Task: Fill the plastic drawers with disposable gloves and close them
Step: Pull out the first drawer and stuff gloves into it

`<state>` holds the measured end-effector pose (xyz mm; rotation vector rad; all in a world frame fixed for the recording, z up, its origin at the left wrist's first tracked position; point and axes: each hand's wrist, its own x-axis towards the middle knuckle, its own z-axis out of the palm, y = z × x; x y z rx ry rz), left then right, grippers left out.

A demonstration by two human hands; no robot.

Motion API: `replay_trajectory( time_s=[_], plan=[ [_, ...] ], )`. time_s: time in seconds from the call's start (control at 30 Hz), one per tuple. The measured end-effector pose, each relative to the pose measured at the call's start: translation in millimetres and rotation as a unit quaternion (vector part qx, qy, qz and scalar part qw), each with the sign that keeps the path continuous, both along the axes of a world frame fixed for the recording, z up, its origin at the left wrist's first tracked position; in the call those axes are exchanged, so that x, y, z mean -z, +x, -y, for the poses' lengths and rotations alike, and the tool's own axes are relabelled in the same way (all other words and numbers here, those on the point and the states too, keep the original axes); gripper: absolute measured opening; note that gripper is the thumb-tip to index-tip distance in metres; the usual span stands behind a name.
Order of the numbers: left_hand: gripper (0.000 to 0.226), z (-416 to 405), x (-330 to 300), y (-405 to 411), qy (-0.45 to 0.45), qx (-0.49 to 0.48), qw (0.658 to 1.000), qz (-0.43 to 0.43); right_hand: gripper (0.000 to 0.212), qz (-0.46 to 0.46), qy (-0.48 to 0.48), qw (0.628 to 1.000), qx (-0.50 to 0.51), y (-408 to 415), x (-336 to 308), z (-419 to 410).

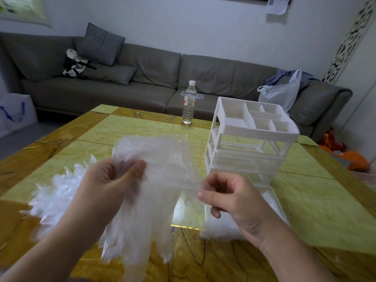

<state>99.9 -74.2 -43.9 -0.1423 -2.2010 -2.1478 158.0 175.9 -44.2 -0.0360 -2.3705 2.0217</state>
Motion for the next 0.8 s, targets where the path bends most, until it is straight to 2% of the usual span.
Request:
replay_trajectory(
  time_s=[0.1, 0.23, 0.27, 0.3, 0.4, 0.47, 0.57, 0.63, 0.7, 0.73, 0.77, 0.8],
  plan=[
    [0.024, -1, 1, 1, -0.018, 0.0, 1.0, -0.016, 0.035, -0.006, 0.049, 0.999, 0.012, 3, -2, 2],
    [0.023, -4, 0, 7, -0.064, 0.037, 0.996, -0.057, 0.078, -0.034, 0.058, 0.998, 0.017, 3, -2, 15],
    [0.021, -6, 1, 8, -0.076, 0.063, 0.993, -0.063, 0.079, -0.027, 0.05, 0.998, 0.015, 3, -1, 18],
    [0.022, -6, 3, 8, -0.092, 0.095, 0.989, -0.064, 0.07, -0.022, 0.044, 0.998, 0.023, 2, 1, 20],
    [0.036, -4, 9, 5, -0.137, 0.178, 0.973, -0.052, 0.017, -0.036, 0.017, 0.998, 0.051, 0, 2, 19],
    [0.035, -2, 8, 2, -0.144, 0.178, 0.972, -0.055, 0.009, -0.048, 0.016, 0.996, 0.075, 2, 0, 17],
    [0.025, -1, 6, -1, -0.115, 0.147, 0.981, -0.046, 0.01, -0.033, 0.026, 0.996, 0.082, 3, -4, 10],
    [0.02, -2, 7, -1, -0.134, 0.144, 0.979, -0.05, 0.009, 0.0, 0.097, 0.994, 0.043, 2, -3, 4],
    [0.018, -5, 9, 2, -0.166, 0.173, 0.969, -0.058, 0.042, 0.031, 0.22, 0.975, 0.007, 3, -1, 0],
    [0.017, -7, 10, 4, -0.186, 0.198, 0.96, -0.064, 0.057, 0.047, 0.247, 0.968, -0.009, 5, -2, 0],
    [0.018, -9, 11, 7, -0.211, 0.227, 0.948, -0.075, 0.063, 0.064, 0.254, 0.965, -0.03, 6, -4, 2],
    [0.018, -11, 11, 9, -0.241, 0.255, 0.932, -0.09, 0.058, 0.071, 0.246, 0.965, -0.063, 7, -4, 5]
  ],
)
